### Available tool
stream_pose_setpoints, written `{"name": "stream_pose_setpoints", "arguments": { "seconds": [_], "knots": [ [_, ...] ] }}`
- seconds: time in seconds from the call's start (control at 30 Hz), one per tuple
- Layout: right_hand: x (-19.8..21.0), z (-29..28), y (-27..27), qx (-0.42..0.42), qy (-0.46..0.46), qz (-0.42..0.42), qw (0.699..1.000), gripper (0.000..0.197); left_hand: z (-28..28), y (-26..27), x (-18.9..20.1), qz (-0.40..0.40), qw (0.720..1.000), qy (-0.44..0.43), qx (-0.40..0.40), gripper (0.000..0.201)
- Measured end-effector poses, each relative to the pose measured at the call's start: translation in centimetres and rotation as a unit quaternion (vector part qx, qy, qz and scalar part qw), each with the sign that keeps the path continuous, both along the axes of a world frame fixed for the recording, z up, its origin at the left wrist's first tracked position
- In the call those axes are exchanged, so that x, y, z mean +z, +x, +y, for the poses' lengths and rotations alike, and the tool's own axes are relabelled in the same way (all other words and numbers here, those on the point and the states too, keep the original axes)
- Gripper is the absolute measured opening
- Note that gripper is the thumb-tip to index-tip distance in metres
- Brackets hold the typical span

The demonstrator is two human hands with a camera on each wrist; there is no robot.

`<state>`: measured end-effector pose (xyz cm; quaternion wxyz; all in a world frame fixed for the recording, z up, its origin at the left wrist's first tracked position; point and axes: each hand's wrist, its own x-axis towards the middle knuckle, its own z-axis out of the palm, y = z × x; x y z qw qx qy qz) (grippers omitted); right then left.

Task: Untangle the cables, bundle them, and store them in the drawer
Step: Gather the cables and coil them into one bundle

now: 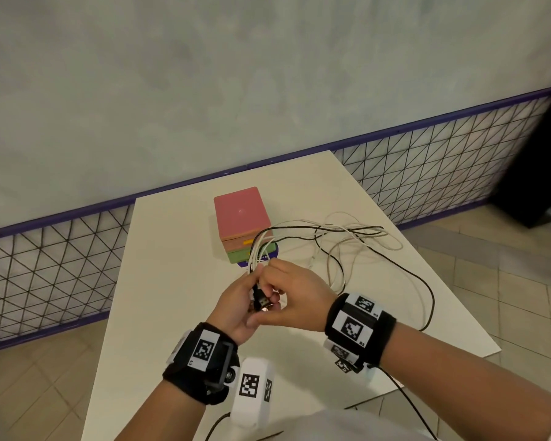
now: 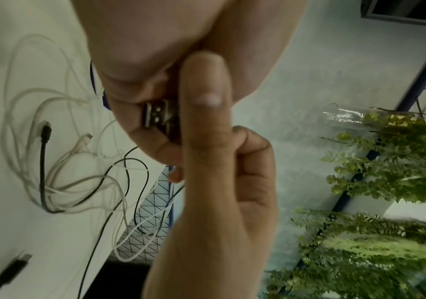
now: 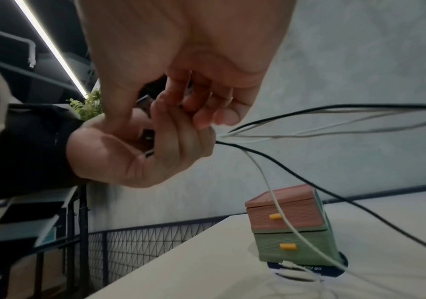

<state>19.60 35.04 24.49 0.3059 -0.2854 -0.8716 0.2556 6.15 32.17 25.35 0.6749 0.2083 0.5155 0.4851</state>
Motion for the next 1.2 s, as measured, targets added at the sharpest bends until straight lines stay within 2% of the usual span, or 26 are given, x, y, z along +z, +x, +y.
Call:
{"name": "stream_pose_setpoints", "arguments": {
  "seconds": [0.07,0.17,0.27,0.3,0.33,0.4,0.43,0.47,0.53,0.63,0.7,0.77,0.8,0.9,0.97,1.1,1.2],
  "knots": [
    [0.5,0.3,0.2,-0.001,0.005,0.006,1.0,0.039,-0.1,-0.4,-0.1,0.036,0.999,0.015,-0.019,0.034],
    [1.3,1.9,0.3,-0.017,0.059,-0.004,0.998,0.021,-0.4,-0.7,0.0,0.181,0.976,0.061,-0.105,0.028],
    [2.0,3.0,0.1,0.017,0.074,-0.17,0.982,0.04,-0.4,-0.5,0.2,0.31,0.932,0.091,-0.164,0.027],
    [2.0,3.1,-0.1,0.02,0.084,-0.225,0.971,0.04,-0.4,-0.6,0.3,0.35,0.911,0.114,-0.184,0.027],
    [2.0,3.3,-0.2,0.017,0.087,-0.267,0.96,0.036,-0.3,-0.9,0.5,0.402,0.878,0.148,-0.213,0.028],
    [2.2,3.9,0.3,0.006,0.064,-0.304,0.951,0.027,-0.4,-2.0,1.0,0.517,0.777,0.224,-0.281,0.029],
    [2.5,4.4,1.0,0.004,0.008,-0.3,0.954,0.024,-0.4,-2.8,1.4,0.555,0.736,0.246,-0.299,0.029],
    [2.8,4.9,1.7,0.01,-0.096,-0.266,0.959,0.023,-0.5,-3.7,1.7,0.567,0.722,0.255,-0.302,0.028],
    [3.5,5.4,2.9,0.033,-0.301,-0.161,0.939,0.026,-0.7,-5.1,1.8,0.553,0.736,0.264,-0.286,0.029],
    [5.4,5.1,2.7,0.066,-0.406,-0.064,0.909,0.034,-1.0,-5.2,0.6,0.514,0.782,0.264,-0.233,0.026],
    [6.6,4.8,1.5,0.07,-0.382,-0.069,0.919,0.039,-1.3,-4.5,-0.8,0.485,0.812,0.254,-0.205,0.029],
    [7.4,4.8,0.4,0.069,-0.273,-0.15,0.948,0.038,-1.4,-4.2,-2.2,0.482,0.817,0.233,-0.214,0.046],
    [7.7,4.8,0.0,0.078,-0.222,-0.193,0.953,0.037,-1.4,-4.3,-2.4,0.474,0.822,0.227,-0.22,0.05],
    [7.6,4.6,-1.0,0.102,-0.152,-0.271,0.945,0.035,-0.6,-4.5,-0.5,0.397,0.867,0.242,-0.179,0.056],
    [7.5,4.6,-1.8,0.114,-0.142,-0.261,0.948,0.033,0.6,-3.9,1.5,0.335,0.892,0.264,-0.145,0.058],
    [8.0,5.0,-2.3,0.131,-0.183,-0.208,0.952,0.019,1.6,-1.5,4.8,0.387,0.88,0.236,-0.139,0.047],
    [8.2,5.7,-1.1,0.078,-0.229,-0.166,0.956,0.019,2.2,-1.3,6.1,0.428,0.867,0.219,-0.129,0.054]
  ]
}}
